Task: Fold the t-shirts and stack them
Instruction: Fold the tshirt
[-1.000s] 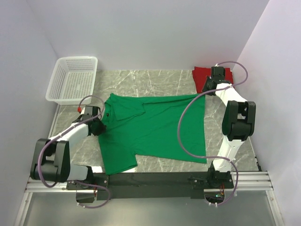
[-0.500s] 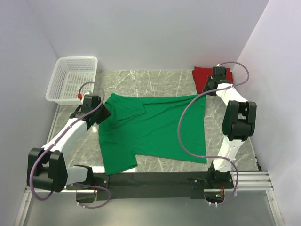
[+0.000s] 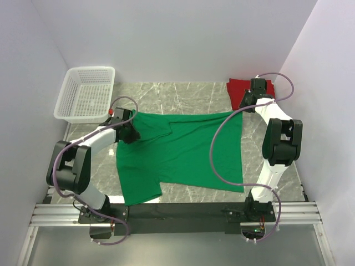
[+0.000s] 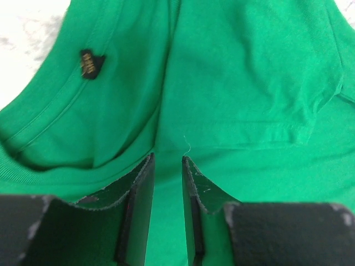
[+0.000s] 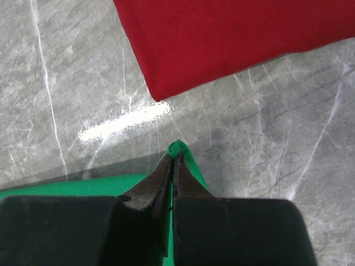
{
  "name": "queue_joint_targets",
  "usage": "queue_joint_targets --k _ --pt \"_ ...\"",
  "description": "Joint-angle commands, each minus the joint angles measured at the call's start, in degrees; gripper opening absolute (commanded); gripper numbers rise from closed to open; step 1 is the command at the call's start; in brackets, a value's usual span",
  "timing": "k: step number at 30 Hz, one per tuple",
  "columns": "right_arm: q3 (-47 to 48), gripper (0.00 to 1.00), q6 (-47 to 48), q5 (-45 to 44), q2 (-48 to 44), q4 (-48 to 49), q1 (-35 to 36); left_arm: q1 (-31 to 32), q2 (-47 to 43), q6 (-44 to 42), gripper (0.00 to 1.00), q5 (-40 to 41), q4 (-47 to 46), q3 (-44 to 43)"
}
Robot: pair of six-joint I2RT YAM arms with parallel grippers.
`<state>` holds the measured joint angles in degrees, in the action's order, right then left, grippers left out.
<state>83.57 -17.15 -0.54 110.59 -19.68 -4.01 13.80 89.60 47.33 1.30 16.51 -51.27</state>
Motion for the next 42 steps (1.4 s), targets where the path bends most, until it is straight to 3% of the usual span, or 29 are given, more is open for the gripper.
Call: queue_joint_targets --k 1,17,24,33,42 --pt "1.77 0.0 -0.61 -0.08 -1.07 2.1 -0.47 0.79 1.71 -1.36 0.32 -0.25 -2.63 -3.05" --pt "2.3 0.0 -0.7 0.36 -0.02 2.1 -0.47 1.31 7.87 -2.77 0.31 1.95 -2.89 -4.9" --pt "3.0 0.0 -0.61 0.36 0.42 1.76 -0.47 1.4 6.99 -3.47 0.01 3.18 -1.75 -6.74" --pt "4.76 0.0 -1.05 1.15 0.77 -0.7 -0.47 1.31 4.09 -7.33 0.01 6.69 3.52 -16.4" --pt "8.8 0.0 -1.75 2.29 3.67 -6.59 -0.56 -0.44 3.04 -11.03 0.01 4.94 6.78 -26.78"
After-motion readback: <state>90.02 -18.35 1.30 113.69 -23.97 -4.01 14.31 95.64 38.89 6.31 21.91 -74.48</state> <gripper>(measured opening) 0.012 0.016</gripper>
